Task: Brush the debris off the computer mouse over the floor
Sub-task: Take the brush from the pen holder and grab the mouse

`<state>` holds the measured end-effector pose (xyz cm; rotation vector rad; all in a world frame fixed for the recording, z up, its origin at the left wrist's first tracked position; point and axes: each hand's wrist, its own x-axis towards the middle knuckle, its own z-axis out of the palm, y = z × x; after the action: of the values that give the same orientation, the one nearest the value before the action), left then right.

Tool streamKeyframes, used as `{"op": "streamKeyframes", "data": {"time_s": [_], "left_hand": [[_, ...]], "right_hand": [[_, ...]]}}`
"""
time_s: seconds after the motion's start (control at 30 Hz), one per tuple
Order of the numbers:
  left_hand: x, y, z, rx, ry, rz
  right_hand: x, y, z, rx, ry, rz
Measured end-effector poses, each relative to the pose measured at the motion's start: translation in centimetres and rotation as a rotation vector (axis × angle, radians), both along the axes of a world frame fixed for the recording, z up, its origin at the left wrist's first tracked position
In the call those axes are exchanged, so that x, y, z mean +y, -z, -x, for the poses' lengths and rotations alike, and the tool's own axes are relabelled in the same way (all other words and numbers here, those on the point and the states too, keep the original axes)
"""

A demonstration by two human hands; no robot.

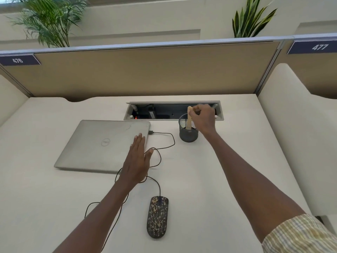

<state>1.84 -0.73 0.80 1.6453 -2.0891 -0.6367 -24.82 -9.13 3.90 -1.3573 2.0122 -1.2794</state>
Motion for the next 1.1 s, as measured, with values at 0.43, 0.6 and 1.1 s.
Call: {"op": "streamKeyframes", "data": {"time_s": [0.43,0.6,1.1], "left_hand": [[5.2,-0.5,-3.7,0.089,-0.033,0.158],[8.2,0.5,-5.5,0.087,-0.040,0.138],[20.5,5.2,-3.1,0.040,-0.169,-0.047]], "right_hand": [[7.8,-9.4,-3.2,0.073,0.060,0.322],[11.8,-8.4,-4.1,-0.028,0.100,0.256],[19.5,-3.6,-6.8,-0.128,0.175,0.131]]}}
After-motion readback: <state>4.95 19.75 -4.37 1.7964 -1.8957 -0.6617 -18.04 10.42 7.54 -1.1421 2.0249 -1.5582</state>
